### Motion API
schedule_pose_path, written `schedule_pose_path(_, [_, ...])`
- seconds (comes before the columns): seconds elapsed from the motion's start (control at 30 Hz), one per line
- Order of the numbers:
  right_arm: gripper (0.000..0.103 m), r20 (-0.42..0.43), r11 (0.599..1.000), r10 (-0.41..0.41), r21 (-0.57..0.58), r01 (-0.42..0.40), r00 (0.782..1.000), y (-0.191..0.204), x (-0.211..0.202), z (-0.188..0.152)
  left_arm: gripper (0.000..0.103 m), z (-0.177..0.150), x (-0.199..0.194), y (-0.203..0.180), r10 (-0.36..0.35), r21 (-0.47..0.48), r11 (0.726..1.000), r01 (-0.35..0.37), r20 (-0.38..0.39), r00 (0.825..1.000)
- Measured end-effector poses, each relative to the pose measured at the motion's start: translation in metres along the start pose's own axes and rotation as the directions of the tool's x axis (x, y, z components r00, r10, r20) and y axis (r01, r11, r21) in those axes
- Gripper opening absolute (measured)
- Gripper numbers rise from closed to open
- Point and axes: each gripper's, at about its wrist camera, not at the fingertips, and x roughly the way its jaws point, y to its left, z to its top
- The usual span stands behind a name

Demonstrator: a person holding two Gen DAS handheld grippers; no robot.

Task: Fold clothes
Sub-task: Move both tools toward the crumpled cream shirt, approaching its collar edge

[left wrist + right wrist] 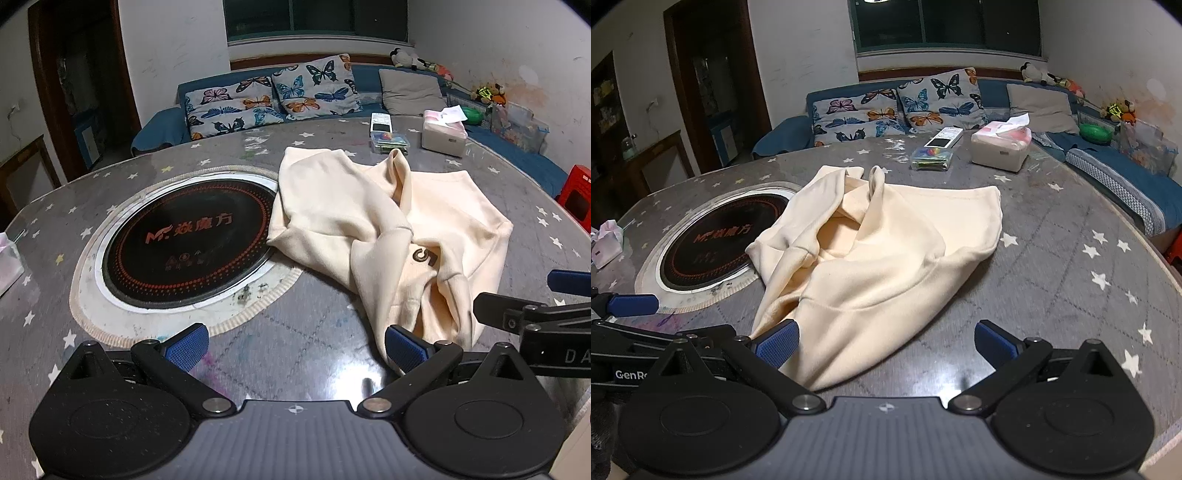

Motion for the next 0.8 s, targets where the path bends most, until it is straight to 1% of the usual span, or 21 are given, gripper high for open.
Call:
schedule_pose_path(0.27, [0.102, -0.001, 1.0, 0.005, -0.011, -0.005, 1.0, -0.001, 0.008, 0.008, 0.103, 0.008, 0.008, 0.0, 0.003, 0.006, 1.0, -0.003, -0.002, 1.0])
schedule_pose_path(0.4, [0.099, -0.002, 1.0, 0.011, -0.008, -0.011, 1.0, -0.003, 0.012, 0.012, 0.103, 0.013, 0.011, 0.0, 0.005, 0.012, 1.0, -0.005, 0.002, 1.0])
schedule_pose_path(0.8, [0.099, 0.002, 1.0, 0.0, -0.011, 0.0, 1.0, -0.01, 0.026, 0.031, 0.103, 0.034, 0.026, 0.0, 0.016, 0.031, 0.999, -0.016, 0.02, 1.0])
